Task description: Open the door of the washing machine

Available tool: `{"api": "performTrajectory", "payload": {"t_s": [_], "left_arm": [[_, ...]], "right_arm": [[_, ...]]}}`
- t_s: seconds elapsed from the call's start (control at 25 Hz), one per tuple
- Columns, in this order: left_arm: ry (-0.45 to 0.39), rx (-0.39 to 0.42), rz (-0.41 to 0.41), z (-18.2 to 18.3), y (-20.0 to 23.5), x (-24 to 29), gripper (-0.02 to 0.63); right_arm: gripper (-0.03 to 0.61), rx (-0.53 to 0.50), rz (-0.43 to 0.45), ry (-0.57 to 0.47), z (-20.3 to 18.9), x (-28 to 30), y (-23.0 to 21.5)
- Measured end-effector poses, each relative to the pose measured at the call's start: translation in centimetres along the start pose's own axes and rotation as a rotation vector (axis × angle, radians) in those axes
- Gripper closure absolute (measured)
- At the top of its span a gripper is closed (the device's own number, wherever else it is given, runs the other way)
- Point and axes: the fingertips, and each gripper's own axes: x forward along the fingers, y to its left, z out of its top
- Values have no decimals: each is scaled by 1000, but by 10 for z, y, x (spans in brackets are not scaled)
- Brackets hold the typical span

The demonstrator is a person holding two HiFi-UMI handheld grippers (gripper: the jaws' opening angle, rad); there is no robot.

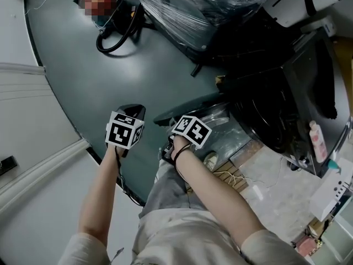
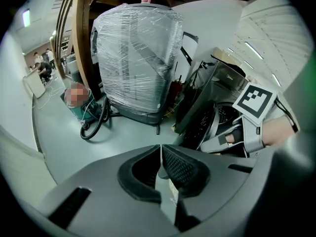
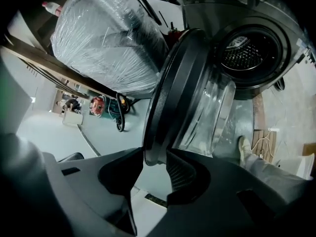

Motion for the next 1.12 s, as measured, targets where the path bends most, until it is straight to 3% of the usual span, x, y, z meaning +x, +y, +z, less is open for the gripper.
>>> {"api": "performTrajectory", "payload": {"t_s": [0.16, 0.2, 0.32, 0.36, 0.44, 0.72, 0.96, 1.12], "left_arm": [[-9, 20, 8, 18, 12, 4, 584], [-12, 22, 11, 22, 15, 5, 584], [-24, 18, 18, 31, 25, 6, 584], [-28, 16, 19, 33, 27, 7, 584], [-29, 13, 19, 36, 31, 8, 584], [-21, 11, 22, 36, 33, 15, 584], [-23, 11, 30, 38, 28, 8, 584], [-32, 18, 35, 42, 19, 1, 584]], "right_arm": [[460, -69, -5, -4, 13, 12, 12], [548, -65, -11, 0, 18, 16, 11], [391, -40, 43, 17, 32, 29, 10], [377, -41, 45, 22, 37, 33, 8], [431, -41, 24, 22, 50, 39, 1], [428, -108, 35, -8, 87, 49, 5], [431, -169, 70, 1, 88, 37, 18], [456, -266, 108, -14, 87, 17, 29]]}}
